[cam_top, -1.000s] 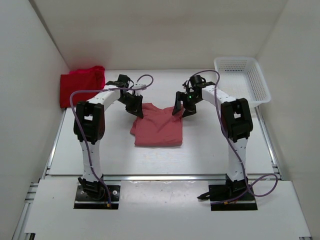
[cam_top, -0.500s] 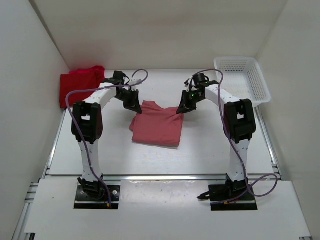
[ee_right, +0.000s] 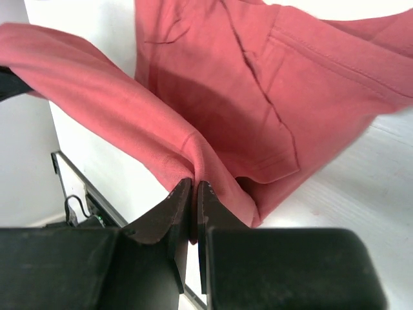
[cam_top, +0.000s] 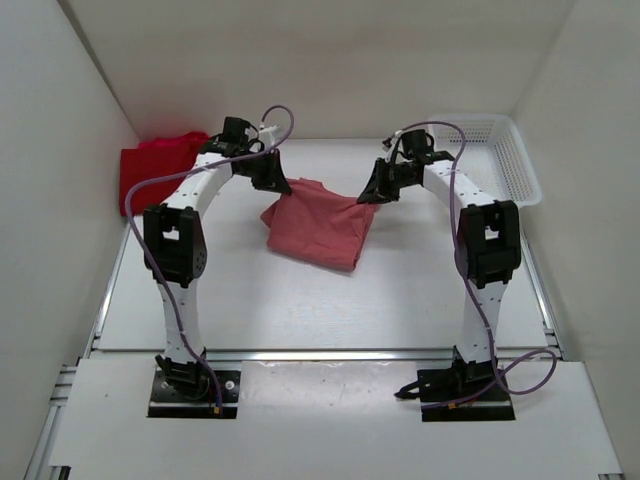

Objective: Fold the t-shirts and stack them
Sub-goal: Fold the long partially folded tshirt into a neat square

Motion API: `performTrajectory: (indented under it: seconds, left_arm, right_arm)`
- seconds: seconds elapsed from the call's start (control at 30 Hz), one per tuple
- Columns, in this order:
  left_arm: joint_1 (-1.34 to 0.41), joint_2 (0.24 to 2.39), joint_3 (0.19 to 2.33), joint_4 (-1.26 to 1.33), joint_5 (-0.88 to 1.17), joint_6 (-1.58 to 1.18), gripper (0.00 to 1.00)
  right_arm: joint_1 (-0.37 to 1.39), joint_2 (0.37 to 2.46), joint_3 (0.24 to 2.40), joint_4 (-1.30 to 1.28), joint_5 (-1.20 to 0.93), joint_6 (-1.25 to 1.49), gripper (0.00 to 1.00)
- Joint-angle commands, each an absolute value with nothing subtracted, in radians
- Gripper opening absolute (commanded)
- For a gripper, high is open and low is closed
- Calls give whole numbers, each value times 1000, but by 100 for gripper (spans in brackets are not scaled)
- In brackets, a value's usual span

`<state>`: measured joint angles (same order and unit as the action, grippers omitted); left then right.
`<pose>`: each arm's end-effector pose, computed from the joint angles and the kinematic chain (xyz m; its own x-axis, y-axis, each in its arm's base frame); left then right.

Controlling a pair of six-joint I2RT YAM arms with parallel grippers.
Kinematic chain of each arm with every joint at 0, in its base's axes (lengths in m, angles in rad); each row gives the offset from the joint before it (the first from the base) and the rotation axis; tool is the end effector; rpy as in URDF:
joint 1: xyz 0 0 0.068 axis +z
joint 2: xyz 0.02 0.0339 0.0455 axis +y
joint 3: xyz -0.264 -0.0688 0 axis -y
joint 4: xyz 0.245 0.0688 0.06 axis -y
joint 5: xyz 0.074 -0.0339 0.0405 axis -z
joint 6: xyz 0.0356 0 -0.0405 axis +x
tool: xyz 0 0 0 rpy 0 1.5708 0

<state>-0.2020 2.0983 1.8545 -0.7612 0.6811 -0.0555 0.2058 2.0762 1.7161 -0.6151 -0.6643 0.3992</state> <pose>0.4458 -0.1142 0.2549 -0.8527 0.1306 -0.5058 0.4399 0.7017 -0.5604 0.4414 0.1146 0.2299 -0.9408 0.1162 -0.3185 -0.1452 0.7108 0.6883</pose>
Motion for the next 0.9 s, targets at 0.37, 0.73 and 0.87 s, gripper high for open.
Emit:
performTrajectory:
  seconds: [0.37,0.73,0.87]
  left_arm:
    - [-235,2234,2005,-701,511,-58,99]
    - [-209,2193,1945,-699,517,133,98]
    - [-232,2241,1963,-712,469,181,99]
  right_arm:
    - [170,2299,2089,-768,-396,379,59]
    - [201,1918,1604,-559,-325,425,72]
    - [170,1798,1454,-503,-342,436,73]
